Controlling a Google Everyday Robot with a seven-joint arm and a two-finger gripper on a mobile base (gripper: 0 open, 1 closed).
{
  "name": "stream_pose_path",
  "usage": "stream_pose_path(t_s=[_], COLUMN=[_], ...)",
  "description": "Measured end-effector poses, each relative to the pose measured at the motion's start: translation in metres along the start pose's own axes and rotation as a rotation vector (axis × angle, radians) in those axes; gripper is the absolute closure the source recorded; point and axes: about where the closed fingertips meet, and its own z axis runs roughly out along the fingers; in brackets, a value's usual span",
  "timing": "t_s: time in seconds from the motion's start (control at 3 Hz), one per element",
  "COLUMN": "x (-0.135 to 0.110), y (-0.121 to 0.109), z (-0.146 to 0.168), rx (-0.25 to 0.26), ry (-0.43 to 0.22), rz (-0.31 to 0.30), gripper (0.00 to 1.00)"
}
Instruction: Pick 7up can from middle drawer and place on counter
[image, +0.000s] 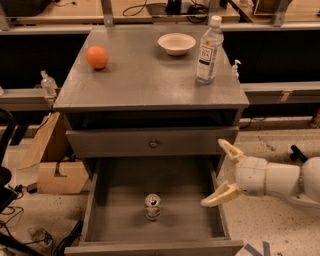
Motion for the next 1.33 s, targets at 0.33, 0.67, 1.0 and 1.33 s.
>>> stream_pose_path(t_s=[0.33, 0.67, 1.0, 1.33], x=[0.046, 0.09, 0.138, 0.163], y=[0.017, 0.033, 0.053, 0.065], z=[0.064, 0.116, 0.17, 0.203], rx=[-0.077, -0.146, -0.22, -0.256], ry=[-0.04, -0.07, -0.076, -0.069], rz=[0.003, 0.007, 0.028, 0.043], gripper=[0.0, 0.0, 0.0, 0.0])
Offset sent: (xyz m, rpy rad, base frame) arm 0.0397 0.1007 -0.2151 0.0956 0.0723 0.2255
